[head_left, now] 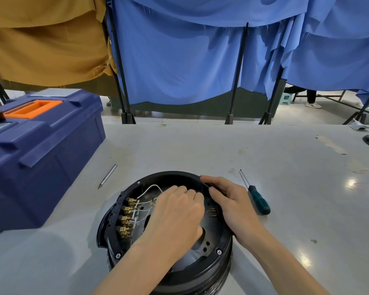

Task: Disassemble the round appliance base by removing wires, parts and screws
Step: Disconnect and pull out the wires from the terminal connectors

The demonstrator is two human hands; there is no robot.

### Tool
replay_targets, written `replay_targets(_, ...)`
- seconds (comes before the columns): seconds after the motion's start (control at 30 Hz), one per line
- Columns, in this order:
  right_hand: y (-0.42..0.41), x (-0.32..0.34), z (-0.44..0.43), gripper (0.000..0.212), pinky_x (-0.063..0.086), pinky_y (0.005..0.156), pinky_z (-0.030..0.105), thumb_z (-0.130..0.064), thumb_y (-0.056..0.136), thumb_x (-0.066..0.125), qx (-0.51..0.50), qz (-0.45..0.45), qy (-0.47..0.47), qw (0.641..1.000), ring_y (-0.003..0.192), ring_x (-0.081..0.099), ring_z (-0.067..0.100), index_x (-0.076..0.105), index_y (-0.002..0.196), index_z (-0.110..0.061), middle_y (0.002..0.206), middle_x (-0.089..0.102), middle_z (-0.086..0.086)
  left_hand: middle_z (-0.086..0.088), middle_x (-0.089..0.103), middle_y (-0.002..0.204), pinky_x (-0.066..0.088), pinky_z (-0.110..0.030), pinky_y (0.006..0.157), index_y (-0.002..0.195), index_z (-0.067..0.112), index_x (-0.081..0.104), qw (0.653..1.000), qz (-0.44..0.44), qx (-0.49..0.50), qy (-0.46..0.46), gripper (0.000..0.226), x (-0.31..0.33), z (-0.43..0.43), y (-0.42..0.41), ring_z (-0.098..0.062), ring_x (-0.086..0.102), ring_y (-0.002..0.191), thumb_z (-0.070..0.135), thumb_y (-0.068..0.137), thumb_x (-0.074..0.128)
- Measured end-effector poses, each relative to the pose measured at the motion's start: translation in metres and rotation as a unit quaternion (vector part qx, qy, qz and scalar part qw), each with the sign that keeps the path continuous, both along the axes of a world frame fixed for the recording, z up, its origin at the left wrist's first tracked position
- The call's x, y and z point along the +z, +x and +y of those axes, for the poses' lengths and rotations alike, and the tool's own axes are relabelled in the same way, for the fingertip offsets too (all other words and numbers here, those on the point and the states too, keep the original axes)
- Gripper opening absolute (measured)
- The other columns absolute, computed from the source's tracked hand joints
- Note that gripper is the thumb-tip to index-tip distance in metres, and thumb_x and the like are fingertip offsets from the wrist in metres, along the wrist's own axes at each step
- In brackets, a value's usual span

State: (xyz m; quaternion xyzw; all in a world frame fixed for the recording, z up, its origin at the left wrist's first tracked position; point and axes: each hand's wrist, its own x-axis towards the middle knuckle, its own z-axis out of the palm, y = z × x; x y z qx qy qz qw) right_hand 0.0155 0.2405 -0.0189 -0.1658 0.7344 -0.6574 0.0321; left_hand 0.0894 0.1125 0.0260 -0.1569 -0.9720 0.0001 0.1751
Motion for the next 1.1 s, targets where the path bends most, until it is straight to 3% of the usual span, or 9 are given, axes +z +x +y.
replay_targets(0.37,-0.001,-0.001,0.0,0.035,0.048,0.101,0.031,0.0,0.096,0.048,0.003,-0.005,-0.007,1.0,0.107,0.063,0.003,0.07,0.113,-0.021,0.11,0.072,-0.012,0.007,0.049,0.043,0.025,-0.019,0.046,0.047,0.021,0.051,1.0,0.015,-0.015,-0.012,0.036,0.002,0.0,0.001,-0.011,0.042,0.039,0.016,0.023,0.077)
replay_targets(0.5,-0.001,-0.002,-0.001,0.034,0.047,0.103,0.035,-0.001,0.096,0.048,-0.001,-0.01,-0.009,1.0,0.11,0.063,0.006,0.07,0.112,-0.021,0.112,0.071,-0.011,0.006,0.062,0.068,0.028,-0.02,0.058,0.069,0.019,0.059,0.998,0.015,0.063,0.01,0.022,0.007,-0.014,-0.003,-0.012,0.044,0.059,0.019,0.058,0.078)
replay_targets(0.57,-0.001,-0.001,-0.001,0.034,0.047,0.102,0.033,-0.001,0.096,0.048,-0.003,-0.004,-0.006,1.0,0.109,0.063,0.005,0.07,0.112,-0.021,0.111,0.071,-0.011,0.009,0.055,0.05,0.03,-0.019,0.049,0.052,0.021,0.058,0.999,-0.008,0.033,0.024,0.034,0.008,-0.011,0.004,-0.011,0.048,0.045,0.019,0.032,0.085)
replay_targets(0.63,-0.001,-0.001,-0.001,0.035,0.048,0.1,0.029,0.0,0.095,0.048,-0.001,0.002,-0.007,1.0,0.108,0.063,0.004,0.07,0.111,-0.021,0.11,0.072,-0.011,0.011,0.05,0.044,0.031,-0.017,0.046,0.047,0.022,0.056,0.999,0.003,0.023,0.026,0.038,0.006,-0.006,0.005,-0.009,0.048,0.041,0.019,0.023,0.086)
replay_targets(0.73,0.0,0.0,0.0,0.035,0.047,0.092,0.021,0.0,0.095,0.048,0.002,0.004,-0.01,1.0,0.105,0.064,0.001,0.071,0.107,-0.024,0.107,0.072,-0.014,0.014,0.051,0.054,0.037,-0.019,0.054,0.06,0.022,0.056,0.988,0.014,0.04,0.149,0.032,0.0,-0.009,0.002,-0.007,0.051,0.053,0.015,0.054,0.087)
replay_targets(0.8,0.0,0.0,0.0,0.034,0.047,0.092,0.022,-0.001,0.096,0.049,0.002,0.001,-0.014,1.0,0.105,0.064,0.003,0.072,0.106,-0.024,0.107,0.072,-0.013,0.015,0.054,0.061,0.044,-0.022,0.064,0.068,0.025,0.059,0.96,0.005,0.082,0.268,0.021,0.0,-0.015,-0.002,-0.004,0.054,0.064,0.016,0.08,0.074)
replay_targets(0.93,0.001,0.002,0.0,0.032,0.047,0.097,0.025,-0.001,0.096,0.05,0.009,-0.007,-0.037,0.999,0.109,0.063,0.003,0.075,0.099,-0.02,0.113,0.071,-0.012,0.001,0.067,0.057,0.052,-0.02,0.059,0.066,0.016,0.07,0.825,-0.03,0.089,0.557,0.018,0.006,-0.024,-0.008,-0.005,0.063,0.053,0.006,0.079,0.075)
replay_targets(1.0,0.002,0.003,0.0,0.03,0.048,0.096,0.022,-0.002,0.096,0.051,0.01,-0.004,-0.04,0.999,0.108,0.063,0.0,0.076,0.097,-0.019,0.113,0.071,-0.011,-0.005,0.067,0.055,0.054,-0.023,0.059,0.065,0.011,0.071,0.781,-0.076,0.071,0.616,0.015,0.012,-0.028,-0.011,-0.011,0.063,0.052,0.002,0.077,0.076)
replay_targets(1.1,0.003,0.005,0.0,0.03,0.049,0.093,0.016,-0.003,0.096,0.052,0.012,0.003,-0.044,0.999,0.106,0.064,-0.001,0.077,0.095,-0.02,0.112,0.071,-0.01,-0.01,0.067,0.056,0.051,-0.02,0.055,0.068,0.005,0.072,0.757,-0.127,0.058,0.638,0.012,0.017,-0.032,-0.015,-0.013,0.061,0.051,-0.001,0.078,0.075)
